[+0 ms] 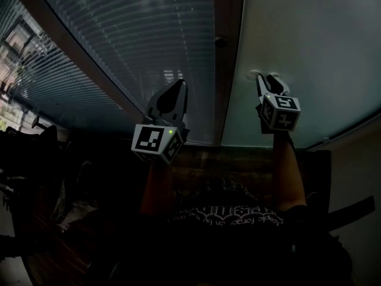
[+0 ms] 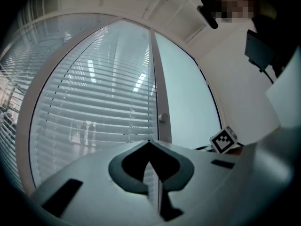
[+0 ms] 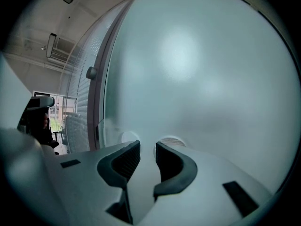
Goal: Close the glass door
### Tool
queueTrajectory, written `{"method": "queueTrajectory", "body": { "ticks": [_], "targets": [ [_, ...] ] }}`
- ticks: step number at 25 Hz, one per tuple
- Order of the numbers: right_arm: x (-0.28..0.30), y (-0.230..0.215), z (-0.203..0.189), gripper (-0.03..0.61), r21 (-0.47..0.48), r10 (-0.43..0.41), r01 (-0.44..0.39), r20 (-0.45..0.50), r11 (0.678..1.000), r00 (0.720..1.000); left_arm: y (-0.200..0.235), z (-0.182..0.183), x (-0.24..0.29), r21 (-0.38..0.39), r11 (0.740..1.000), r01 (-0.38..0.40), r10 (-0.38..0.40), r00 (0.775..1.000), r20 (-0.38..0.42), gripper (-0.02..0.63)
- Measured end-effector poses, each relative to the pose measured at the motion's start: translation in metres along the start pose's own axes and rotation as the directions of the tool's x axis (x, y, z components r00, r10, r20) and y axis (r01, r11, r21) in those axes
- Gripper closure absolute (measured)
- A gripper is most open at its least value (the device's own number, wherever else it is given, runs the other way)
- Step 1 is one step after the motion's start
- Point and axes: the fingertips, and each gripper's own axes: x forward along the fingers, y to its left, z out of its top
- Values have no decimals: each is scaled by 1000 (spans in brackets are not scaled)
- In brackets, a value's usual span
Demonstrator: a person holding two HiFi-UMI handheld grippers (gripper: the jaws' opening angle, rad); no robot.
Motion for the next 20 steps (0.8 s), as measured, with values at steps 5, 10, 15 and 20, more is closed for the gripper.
{"method": "queueTrajectory", "body": {
  "ticks": [5, 10, 15, 20],
  "targets": [
    [8, 0, 4, 477, 7, 7, -7, 2, 1000, 1000, -1, -4, 2, 0, 1000, -3, 3, 1000, -11, 618],
    [14, -3, 5, 477, 9, 10, -10, 7, 1000, 1000, 2, -1, 3, -1, 1000, -12, 12, 1000, -7, 618],
    [14, -4, 6, 477, 14, 22, -22, 10, 1000, 1000, 5, -3, 3, -11, 1000, -22, 22, 1000, -8, 618],
    [18, -6, 6, 476, -1, 28, -28, 24, 1000, 999, 4, -5, 4, -19, 1000, -19, 19, 1000, -9, 618]
  ]
}}
